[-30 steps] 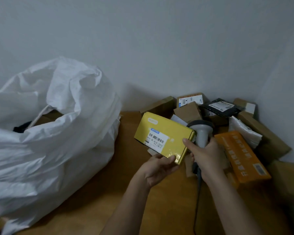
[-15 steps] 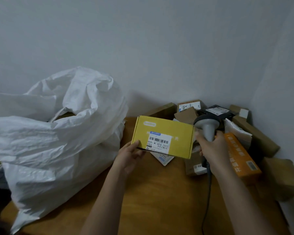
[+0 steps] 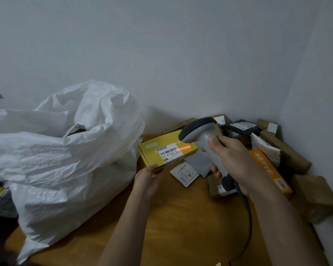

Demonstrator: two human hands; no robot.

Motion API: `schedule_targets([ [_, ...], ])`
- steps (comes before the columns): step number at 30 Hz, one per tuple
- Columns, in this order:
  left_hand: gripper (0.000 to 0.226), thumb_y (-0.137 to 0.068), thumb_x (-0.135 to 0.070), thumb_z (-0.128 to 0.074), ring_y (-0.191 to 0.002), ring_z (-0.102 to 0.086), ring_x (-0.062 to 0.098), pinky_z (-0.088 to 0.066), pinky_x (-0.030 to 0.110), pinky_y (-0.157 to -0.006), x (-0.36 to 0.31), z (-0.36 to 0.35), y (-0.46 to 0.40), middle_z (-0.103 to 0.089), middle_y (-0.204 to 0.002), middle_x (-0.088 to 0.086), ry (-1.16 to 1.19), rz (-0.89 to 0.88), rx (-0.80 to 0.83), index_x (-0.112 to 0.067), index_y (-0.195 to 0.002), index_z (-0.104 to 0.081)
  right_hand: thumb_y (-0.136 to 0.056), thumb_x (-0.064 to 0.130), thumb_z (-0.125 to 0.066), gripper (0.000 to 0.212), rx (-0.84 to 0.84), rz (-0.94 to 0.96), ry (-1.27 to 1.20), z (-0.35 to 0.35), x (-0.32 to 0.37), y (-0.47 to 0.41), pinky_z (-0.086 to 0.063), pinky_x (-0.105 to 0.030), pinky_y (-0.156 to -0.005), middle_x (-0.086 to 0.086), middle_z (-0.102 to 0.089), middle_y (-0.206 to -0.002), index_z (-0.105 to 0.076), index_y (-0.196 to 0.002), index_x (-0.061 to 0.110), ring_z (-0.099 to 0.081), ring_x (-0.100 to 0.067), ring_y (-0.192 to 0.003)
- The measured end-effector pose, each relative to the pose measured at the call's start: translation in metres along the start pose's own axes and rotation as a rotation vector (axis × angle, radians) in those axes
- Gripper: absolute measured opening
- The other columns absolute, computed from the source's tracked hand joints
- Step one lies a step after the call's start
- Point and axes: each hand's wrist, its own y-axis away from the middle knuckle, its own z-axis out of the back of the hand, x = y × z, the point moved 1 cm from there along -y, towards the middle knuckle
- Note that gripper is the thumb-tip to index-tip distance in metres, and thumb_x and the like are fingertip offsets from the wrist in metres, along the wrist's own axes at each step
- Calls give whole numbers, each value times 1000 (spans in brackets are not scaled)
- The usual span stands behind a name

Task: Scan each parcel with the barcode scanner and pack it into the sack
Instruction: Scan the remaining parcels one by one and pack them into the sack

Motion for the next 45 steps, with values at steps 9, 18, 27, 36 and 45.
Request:
schedule_targets([
  [9,30,-98,4,-47,-97,-66,35,-58,40,-62,-2,-2,6,-60,-119,29,-16,-20,-17,6,-127,-43,-101,42,-43,37,-8,71,31,14,24,17,-44,-31,-54,1,-58,-52,-64,-97,12,-56,-16,-52],
  [18,38,-96,-2,-54,-94,-71,29,-62,34,-68,-12,-18,16,-66,-114,26,-58,-138,79,4,-131,-42,-100,46,-44,35,-120,48,-96,12,21,8,-45,-33,-55,-2,-59,-52,-63,-98,17,-56,-14,-50],
  [27,12,-94,-23,-65,-73,-60,6,-47,11,-56,-91,-61,71,-62,-92,-1,-226,-844,-134,-19,-100,-56,-100,48,-44,35,-229,23,-213,-2,18,-7,-45,-32,-52,-5,-58,-54,-61,-94,18,-55,-17,-50],
  [36,22,-91,-19,-70,-64,-64,6,-49,14,-54,-157,-37,64,-63,-84,0,200,-874,-384,-7,-98,-52,-102,42,-43,36,-105,30,-163,-36,16,-14,-44,-33,-53,1,-57,-46,-61,-92,12,-54,-16,-47],
  [45,36,-91,-18,-68,-63,-63,4,-50,12,-62,-131,-24,48,-54,-90,-3,-43,-1009,-483,-19,-122,-50,-102,42,-44,32,-90,-41,-169,-44,0,-29,-44,-27,-46,-9,-56,-58,-61,-96,16,-53,-13,-46],
])
